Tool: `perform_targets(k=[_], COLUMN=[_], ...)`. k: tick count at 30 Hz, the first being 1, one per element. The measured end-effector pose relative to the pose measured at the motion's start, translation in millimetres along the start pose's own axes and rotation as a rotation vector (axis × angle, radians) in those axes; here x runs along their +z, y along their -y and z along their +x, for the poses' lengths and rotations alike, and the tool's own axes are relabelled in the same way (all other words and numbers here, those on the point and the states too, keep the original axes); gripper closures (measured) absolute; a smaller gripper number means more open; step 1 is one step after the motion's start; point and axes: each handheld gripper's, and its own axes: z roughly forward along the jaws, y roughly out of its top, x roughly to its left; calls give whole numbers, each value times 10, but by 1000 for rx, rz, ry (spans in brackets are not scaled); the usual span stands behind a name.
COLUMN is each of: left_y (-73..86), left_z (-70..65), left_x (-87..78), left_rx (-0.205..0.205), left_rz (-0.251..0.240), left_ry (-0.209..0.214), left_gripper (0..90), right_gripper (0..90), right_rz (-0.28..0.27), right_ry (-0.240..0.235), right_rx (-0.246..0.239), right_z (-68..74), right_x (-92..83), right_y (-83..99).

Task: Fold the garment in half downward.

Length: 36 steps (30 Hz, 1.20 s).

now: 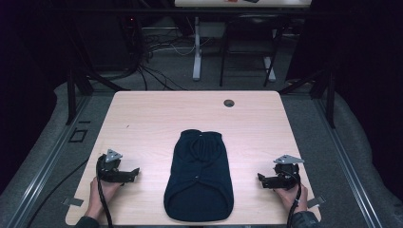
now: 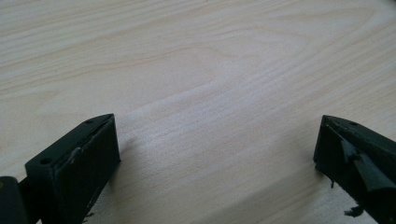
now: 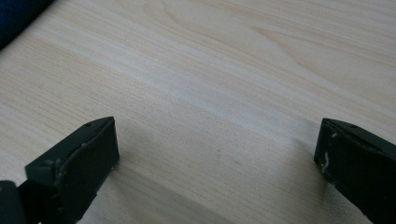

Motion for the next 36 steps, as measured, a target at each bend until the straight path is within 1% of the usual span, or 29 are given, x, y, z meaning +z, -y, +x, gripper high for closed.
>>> perform_targets(k=[5, 7, 9, 11, 15, 20, 21, 22, 24, 25, 26, 27, 29, 31, 32, 33, 34, 36], left_y=[0, -3, -6, -7, -9, -14, -18, -29, -39, -49, -81, -81, -125, -176, -206, -259, -259, -312], left_z=[11, 22, 30, 29, 34, 58, 65, 84, 89, 86, 73, 73, 36, 1, -16, -57, -57, -105], left_x=[3, 4, 5, 10, 11, 7, 4, -8, -11, -10, -11, -11, -12, -9, -8, 1, 1, 11], left_rx=[5, 12, 13, 6, 5, 3, -4, -21, -25, -30, -26, -26, -18, -12, -5, -1, -1, 5], left_rz=[-3, -3, -2, -5, -3, 3, 6, 7, 13, 19, 27, 27, 32, 25, 30, 21, 21, 17], left_ry=[3, 10, 13, 10, 6, 4, 7, 24, 29, 33, 48, 48, 50, 59, 64, 74, 74, 83], left_gripper=[3, 4, 7, 7, 6, 3, 3, 4, 4, 4, 4, 4, 4, 4, 4, 3, 4, 4], right_gripper=[0, 0, 0, 0, 0, 0, 0, 0, 0, 7, 12, 12, 16, 17, 17, 17, 17, 16], right_rz=[1, 0, 3, 2, 2, 25, 25, 35, 42, 41, 50, 50, 52, 51, 50, 48, 48, 52], right_ry=[1, 3, 3, 5, 5, -2, -2, -2, -4, -10, -21, -21, -51, -59, -65, -77, -77, -96], right_rx=[0, 0, -3, -2, 0, 1, 1, 0, -9, -5, -6, -6, -2, -2, -3, 1, 1, 0], right_z=[2, 4, 4, 7, 10, 8, 8, 12, 10, 18, 28, 28, 34, 38, 43, 57, 57, 71], right_x=[-2, -1, -1, -1, 3, 7, 7, 13, 14, 20, 29, 29, 42, 41, 46, 48, 48, 51], right_y=[0, 0, -3, -4, -6, -35, -35, -52, -64, -73, -100, -100, -148, -164, -183, -217, -217, -255])
